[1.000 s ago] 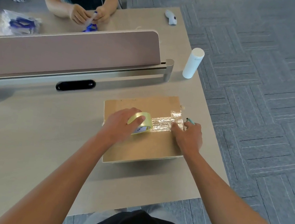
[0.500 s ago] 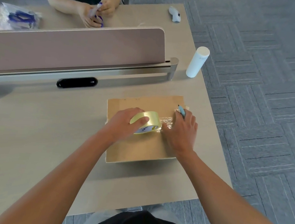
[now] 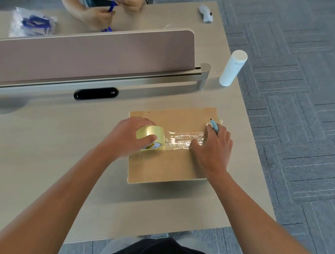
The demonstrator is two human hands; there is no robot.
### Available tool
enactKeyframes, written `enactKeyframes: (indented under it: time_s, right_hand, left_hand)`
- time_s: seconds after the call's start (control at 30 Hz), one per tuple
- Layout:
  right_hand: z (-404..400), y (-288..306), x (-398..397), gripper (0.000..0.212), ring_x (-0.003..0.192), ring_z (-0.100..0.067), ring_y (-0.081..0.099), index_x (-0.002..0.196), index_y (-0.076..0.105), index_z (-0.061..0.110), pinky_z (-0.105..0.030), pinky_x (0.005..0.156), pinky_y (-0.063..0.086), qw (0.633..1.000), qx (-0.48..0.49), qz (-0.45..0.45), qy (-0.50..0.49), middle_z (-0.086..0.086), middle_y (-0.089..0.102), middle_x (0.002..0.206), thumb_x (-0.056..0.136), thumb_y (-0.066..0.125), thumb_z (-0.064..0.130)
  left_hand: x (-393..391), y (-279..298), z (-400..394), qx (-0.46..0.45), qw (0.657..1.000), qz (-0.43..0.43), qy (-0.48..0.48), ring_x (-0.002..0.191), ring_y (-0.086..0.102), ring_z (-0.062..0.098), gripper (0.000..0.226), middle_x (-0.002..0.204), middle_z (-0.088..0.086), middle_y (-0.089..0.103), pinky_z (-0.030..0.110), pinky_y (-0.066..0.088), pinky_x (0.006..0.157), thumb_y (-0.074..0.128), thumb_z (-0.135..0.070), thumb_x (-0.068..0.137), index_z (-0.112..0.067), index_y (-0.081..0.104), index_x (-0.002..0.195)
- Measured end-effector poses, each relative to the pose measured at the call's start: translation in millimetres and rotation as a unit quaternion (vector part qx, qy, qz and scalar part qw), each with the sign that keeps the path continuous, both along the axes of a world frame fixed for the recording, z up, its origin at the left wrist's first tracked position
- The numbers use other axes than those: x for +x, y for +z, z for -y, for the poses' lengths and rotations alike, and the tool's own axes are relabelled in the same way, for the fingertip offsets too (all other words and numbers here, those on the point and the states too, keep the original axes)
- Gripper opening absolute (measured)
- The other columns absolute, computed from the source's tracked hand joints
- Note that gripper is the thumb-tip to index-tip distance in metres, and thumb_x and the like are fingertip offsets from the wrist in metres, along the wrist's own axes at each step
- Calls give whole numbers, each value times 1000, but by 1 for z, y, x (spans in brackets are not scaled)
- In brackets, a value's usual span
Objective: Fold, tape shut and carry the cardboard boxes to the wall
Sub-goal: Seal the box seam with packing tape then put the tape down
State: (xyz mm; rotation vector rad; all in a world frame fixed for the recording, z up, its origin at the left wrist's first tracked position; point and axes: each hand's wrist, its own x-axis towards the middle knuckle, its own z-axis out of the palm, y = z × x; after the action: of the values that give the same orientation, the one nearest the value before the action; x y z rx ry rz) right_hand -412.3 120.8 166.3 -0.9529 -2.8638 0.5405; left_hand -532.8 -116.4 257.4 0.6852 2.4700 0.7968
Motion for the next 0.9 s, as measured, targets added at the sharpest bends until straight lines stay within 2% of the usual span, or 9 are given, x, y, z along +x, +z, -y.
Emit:
enactKeyframes:
  time_s: [0.13, 0.3, 0.47, 0.6, 0.67, 0.8, 0.9]
  right_hand:
    - [16, 3, -8, 59, 118, -27, 47, 128, 61, 17, -40, 99, 39, 1000, 8, 0, 28, -3, 47, 138, 81, 68, 52]
    - [39, 5, -18, 65, 123, -28, 46, 131, 61, 16, -42, 102, 40, 998, -4, -1, 59, -4, 46, 138, 80, 70, 56]
    - [35, 4, -17, 60, 129, -27, 45, 130, 61, 18, -43, 105, 37, 997, -32, -13, 64, -2, 48, 141, 83, 71, 54]
    - [32, 3, -18, 64, 134, -26, 42, 138, 59, 16, -41, 111, 34, 997, -60, -16, 51, -1, 43, 149, 84, 73, 49]
    - [33, 5, -19, 66, 135, -25, 40, 140, 58, 16, -41, 112, 33, 997, -53, -13, 48, -2, 42, 150, 85, 72, 49]
    - [33, 3, -16, 72, 134, -27, 42, 139, 58, 15, -40, 111, 35, 998, -40, -23, 47, -3, 44, 148, 82, 73, 57]
    - [36, 0, -14, 78, 134, -28, 42, 140, 56, 16, -43, 110, 37, 998, -25, -17, 48, -3, 43, 150, 82, 69, 65]
  left_hand:
    - [2, -1, 0, 1, 1000, -3, -1, 110, 59, 10, 33, 120, -14, 69, 29, 43, 96, 75, -34, 92, -28, 70, 124]
    - [5, -2, 3, 7, 1000, 14, 1, 117, 59, 8, 41, 128, -20, 66, 32, 45, 102, 74, -41, 91, -34, 67, 131]
    - [9, -8, 14, -7, 999, 38, 12, 108, 55, 6, 60, 128, -24, 60, 30, 44, 92, 75, -56, 86, -40, 56, 140]
    - [9, -13, 18, -7, 999, 32, 2, 100, 55, 7, 59, 121, -27, 59, 29, 43, 86, 79, -45, 86, -40, 55, 140]
    - [7, -16, 18, -12, 999, 29, -3, 98, 53, 8, 60, 124, -24, 59, 29, 43, 84, 79, -42, 86, -41, 54, 141]
    - [8, -19, 18, -17, 999, 36, -3, 99, 51, 11, 65, 132, -21, 59, 33, 45, 86, 78, -48, 85, -43, 49, 143]
    - [9, -19, 18, -14, 999, 44, 5, 104, 51, 11, 67, 136, -21, 57, 38, 49, 93, 77, -51, 84, -47, 46, 143]
